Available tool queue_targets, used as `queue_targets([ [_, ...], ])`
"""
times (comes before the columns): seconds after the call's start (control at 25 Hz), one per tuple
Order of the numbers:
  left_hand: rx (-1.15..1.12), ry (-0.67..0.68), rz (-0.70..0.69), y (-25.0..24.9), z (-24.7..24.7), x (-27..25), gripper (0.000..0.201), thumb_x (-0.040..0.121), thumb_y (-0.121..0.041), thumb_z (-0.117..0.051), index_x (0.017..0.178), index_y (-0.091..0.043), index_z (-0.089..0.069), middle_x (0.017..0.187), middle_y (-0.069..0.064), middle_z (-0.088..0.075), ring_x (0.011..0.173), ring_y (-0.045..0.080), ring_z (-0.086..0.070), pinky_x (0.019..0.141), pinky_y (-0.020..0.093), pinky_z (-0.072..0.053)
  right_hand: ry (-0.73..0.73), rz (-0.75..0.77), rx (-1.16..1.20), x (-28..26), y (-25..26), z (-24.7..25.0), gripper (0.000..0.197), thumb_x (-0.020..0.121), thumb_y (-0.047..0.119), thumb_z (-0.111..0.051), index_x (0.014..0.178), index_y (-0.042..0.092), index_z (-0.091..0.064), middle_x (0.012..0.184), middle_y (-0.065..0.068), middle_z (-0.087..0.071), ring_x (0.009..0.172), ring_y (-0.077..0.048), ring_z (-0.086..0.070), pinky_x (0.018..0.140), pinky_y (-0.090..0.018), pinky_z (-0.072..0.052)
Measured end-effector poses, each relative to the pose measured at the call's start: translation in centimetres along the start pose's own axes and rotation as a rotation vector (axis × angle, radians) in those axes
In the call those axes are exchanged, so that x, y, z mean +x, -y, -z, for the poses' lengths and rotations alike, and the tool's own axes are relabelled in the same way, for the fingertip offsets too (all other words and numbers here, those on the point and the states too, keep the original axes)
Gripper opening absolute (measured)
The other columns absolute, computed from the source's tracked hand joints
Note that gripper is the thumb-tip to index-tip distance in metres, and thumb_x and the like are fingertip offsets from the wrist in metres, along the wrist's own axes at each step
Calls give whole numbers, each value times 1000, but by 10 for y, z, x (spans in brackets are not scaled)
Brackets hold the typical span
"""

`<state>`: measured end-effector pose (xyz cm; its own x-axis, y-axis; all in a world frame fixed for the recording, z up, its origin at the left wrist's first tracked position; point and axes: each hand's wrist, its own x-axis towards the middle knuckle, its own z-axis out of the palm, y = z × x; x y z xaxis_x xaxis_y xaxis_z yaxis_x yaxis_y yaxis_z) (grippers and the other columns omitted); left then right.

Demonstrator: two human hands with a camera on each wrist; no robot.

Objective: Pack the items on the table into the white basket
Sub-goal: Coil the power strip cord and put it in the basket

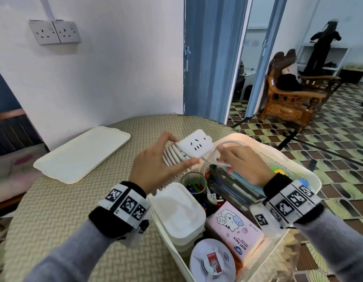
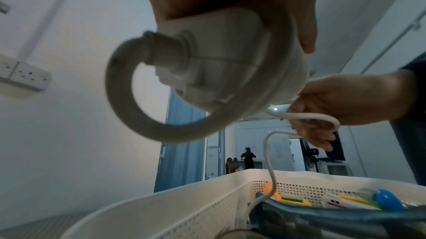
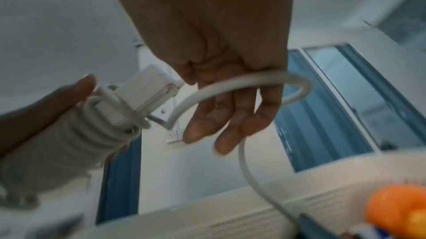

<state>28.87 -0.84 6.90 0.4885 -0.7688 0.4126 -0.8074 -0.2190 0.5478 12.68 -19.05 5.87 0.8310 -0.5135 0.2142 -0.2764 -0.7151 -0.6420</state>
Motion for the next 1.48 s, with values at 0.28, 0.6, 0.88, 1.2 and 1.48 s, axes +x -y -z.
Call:
queue_targets([
  [0.28,20,-71,56,12,1,12,48,68,-70,-59,105,-41,-47,83,-11,-60,71,9,-59,61,26,-48,-16,656,-149,-13,23,-5,23,91,13,-52,101,7,-72,85,-5,-51,77,-11,-50,65,-27,-43],
  [0.6,79,63,-282,-4,-1,4,69,60,-82,-58,107,-33,-47,83,-16,-59,68,-1,-56,56,13,-39,-156,394,93,32,34,-4,37,76,44,-71,98,16,-66,90,-6,-62,84,-23,-57,76,-38,-46],
  [0.88,151,57,-93,2,-24,-1,69,64,-91,-38,105,-37,-45,87,-17,-55,75,0,-52,65,24,-43,-207,161,426,36,39,-30,24,78,35,-74,83,14,-62,76,-17,-63,66,-24,-59,62,-41,-50],
  [1.2,-309,-24,-7,-1,3,15,55,84,-65,-41,136,-49,-31,103,-28,-59,86,-7,-61,70,16,-48,316,-86,695,21,5,-46,25,101,16,-38,121,13,-54,97,-11,-72,95,-25,-67,89,-35,-47],
  [1.48,-229,-123,174,15,25,29,19,91,-52,-49,104,-40,-44,74,-6,-67,63,11,-65,56,26,-46,207,237,323,-13,-1,-33,10,91,18,-62,100,22,-65,81,10,-63,74,-2,-58,67,-20,-46],
])
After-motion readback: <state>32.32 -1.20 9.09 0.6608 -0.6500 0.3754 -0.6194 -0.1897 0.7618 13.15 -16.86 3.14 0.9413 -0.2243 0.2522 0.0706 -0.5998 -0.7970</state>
